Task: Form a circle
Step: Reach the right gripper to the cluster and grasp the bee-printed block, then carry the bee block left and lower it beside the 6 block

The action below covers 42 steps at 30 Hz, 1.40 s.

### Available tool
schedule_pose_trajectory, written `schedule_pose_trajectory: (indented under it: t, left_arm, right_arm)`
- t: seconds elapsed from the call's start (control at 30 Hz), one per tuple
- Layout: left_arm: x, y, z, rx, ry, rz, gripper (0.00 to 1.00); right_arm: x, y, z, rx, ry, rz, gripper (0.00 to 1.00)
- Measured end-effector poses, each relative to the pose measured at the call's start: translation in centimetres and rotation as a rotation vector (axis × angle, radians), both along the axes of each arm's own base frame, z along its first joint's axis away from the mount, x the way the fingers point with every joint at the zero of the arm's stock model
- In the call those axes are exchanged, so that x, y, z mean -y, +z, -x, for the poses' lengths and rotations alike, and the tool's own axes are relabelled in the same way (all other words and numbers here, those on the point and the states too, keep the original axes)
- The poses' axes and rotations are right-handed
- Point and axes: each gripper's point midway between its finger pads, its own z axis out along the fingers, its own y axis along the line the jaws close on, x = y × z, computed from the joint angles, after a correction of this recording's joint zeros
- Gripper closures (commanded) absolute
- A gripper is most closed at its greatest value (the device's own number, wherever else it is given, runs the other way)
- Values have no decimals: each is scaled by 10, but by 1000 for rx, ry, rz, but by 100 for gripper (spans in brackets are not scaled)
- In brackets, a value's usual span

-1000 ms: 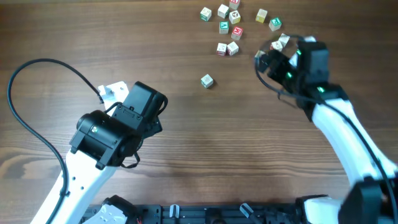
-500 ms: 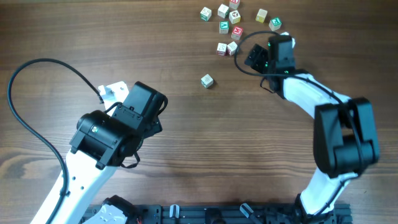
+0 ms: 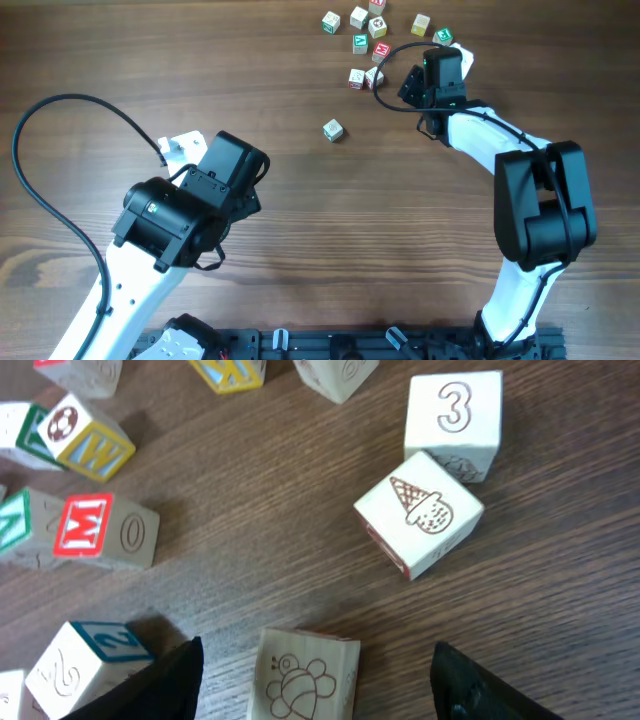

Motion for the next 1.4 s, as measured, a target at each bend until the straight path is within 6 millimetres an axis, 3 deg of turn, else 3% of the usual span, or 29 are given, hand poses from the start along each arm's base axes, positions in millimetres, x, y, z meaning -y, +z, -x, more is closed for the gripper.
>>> schedule_pose_trajectory:
  t: [0.17,0.33,0.57,0.67,0.83,0.97,1.1,1.27,1.4]
  left_arm:
    - [0,0,0,0,0,0,0]
    - [0,0,0,0,0,0,0]
    - [0,0,0,0,0,0,0]
    - [0,0,0,0,0,0,0]
    - [0,0,0,0,0,0,0]
    - [0,0,0,0,0,0,0]
    - [0,0,0,0,0,0,0]
    - [0,0,0,0,0,0,0]
    - [0,0,0,0,0,0,0]
  right_arm:
    - [0,-21,4,-46,6,9,31]
    - [-2,-24,5,-52,23,16,54]
    - [-12,-27,7,-72,163,63,71]
    - [-20,-25,10,-91,259,79,71]
    - [-39,-13,34,-151,458,76,71]
    - [-48,29,57,-150,581,80,71]
    - [-47,52,78,-174,632,90,72]
    - [-47,42,100,-255,708,104,72]
    - [-54,37,106,-258,757,123,72]
